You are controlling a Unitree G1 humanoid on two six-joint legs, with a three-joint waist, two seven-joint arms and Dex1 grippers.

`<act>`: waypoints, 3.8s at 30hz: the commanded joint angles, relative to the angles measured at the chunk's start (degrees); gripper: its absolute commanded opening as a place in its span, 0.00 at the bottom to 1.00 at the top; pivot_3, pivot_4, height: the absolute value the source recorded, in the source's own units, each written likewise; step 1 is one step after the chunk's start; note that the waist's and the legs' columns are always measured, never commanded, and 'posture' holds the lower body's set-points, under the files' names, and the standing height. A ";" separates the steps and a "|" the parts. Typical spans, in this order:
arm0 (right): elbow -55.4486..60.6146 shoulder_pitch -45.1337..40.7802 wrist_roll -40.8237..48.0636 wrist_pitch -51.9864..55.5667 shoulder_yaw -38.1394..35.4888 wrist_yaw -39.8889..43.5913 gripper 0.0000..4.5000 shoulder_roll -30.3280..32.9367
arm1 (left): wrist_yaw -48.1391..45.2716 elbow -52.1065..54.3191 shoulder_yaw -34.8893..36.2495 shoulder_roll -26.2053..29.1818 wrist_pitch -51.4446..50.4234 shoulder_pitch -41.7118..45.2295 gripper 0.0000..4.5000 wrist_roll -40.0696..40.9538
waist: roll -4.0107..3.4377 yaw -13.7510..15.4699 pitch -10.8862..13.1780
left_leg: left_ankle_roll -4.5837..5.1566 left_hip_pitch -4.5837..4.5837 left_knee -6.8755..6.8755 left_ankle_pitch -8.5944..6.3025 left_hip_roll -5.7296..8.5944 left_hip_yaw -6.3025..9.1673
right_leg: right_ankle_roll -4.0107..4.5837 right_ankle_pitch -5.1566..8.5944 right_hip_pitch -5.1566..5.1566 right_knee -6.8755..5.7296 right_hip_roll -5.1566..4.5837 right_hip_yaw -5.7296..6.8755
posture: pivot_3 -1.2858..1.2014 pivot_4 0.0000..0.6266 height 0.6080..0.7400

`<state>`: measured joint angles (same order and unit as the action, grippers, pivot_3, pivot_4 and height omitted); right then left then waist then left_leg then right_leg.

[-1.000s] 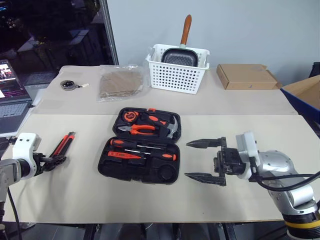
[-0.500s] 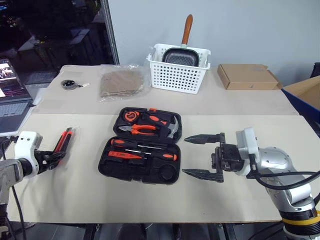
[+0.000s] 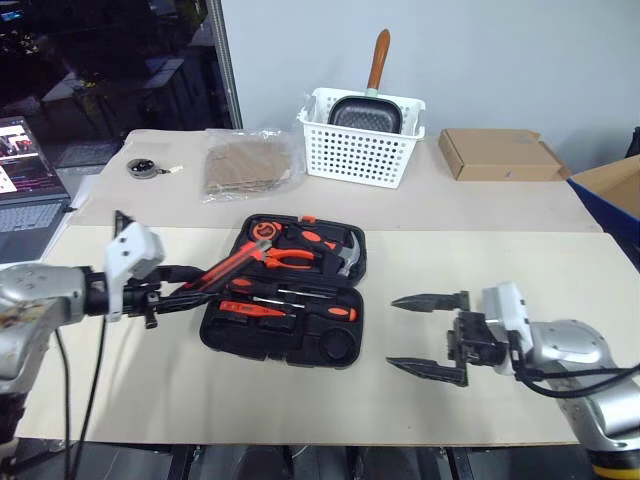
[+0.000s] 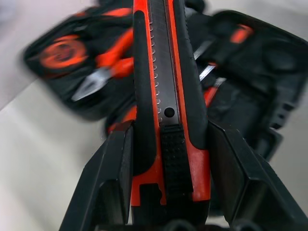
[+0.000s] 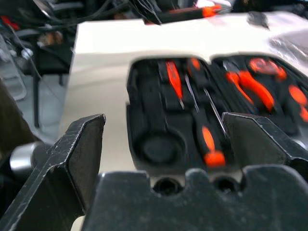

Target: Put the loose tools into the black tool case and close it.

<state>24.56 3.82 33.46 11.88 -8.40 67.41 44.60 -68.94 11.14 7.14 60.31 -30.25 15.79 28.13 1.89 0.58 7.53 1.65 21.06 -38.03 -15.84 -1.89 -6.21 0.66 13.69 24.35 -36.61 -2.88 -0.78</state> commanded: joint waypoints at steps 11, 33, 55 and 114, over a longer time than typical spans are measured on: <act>2.40 6.30 1.87 -0.68 -11.65 2.13 1.00 4.63 | -13.74 -7.46 -14.44 2.27 10.90 10.08 0.40 -10.92 | -0.01 -0.78 0.01 | 0.06 -0.02 -0.01 -0.03 -0.09 0.03 | -0.04 0.05 0.00 -0.01 0.34 -0.23 | 0.52 0.24 1.00; 6.01 4.23 3.37 0.63 -9.07 2.46 1.00 4.58 | -21.79 -19.08 -25.43 -8.62 32.34 17.40 0.40 -23.17 | -0.02 -0.01 0.01 | 0.18 0.06 -0.45 -0.10 -0.08 0.06 | -0.14 0.02 -0.08 -0.06 0.32 -0.22 | 0.52 0.24 1.00; 6.16 -0.74 6.04 2.00 -5.86 1.11 1.00 3.51 | -18.86 -11.54 -22.78 -7.91 23.36 14.71 0.80 -22.93 | -0.05 -0.27 -0.01 | 0.31 0.09 -0.66 -0.18 -0.10 0.12 | -0.20 0.05 -0.13 -0.13 0.34 -0.22 | 0.52 0.24 1.00; 2.16 -0.58 -10.34 36.80 -11.69 -32.98 1.00 9.78 | 13.20 27.33 1.04 -16.38 -8.87 -8.16 0.70 17.57 | -0.62 -0.80 -0.33 | 0.25 0.00 -0.67 -0.15 -0.14 -0.01 | -0.30 0.00 -0.17 -0.10 0.33 -0.56 | 0.52 0.24 1.00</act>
<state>27.45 5.80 22.31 42.84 -18.75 36.70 53.67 -55.66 36.59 7.39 43.17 -38.87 7.04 43.61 1.28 -0.23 7.19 1.89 21.06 -38.70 -15.98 -2.03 -6.20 0.38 13.68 24.18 -36.71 -2.51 -1.34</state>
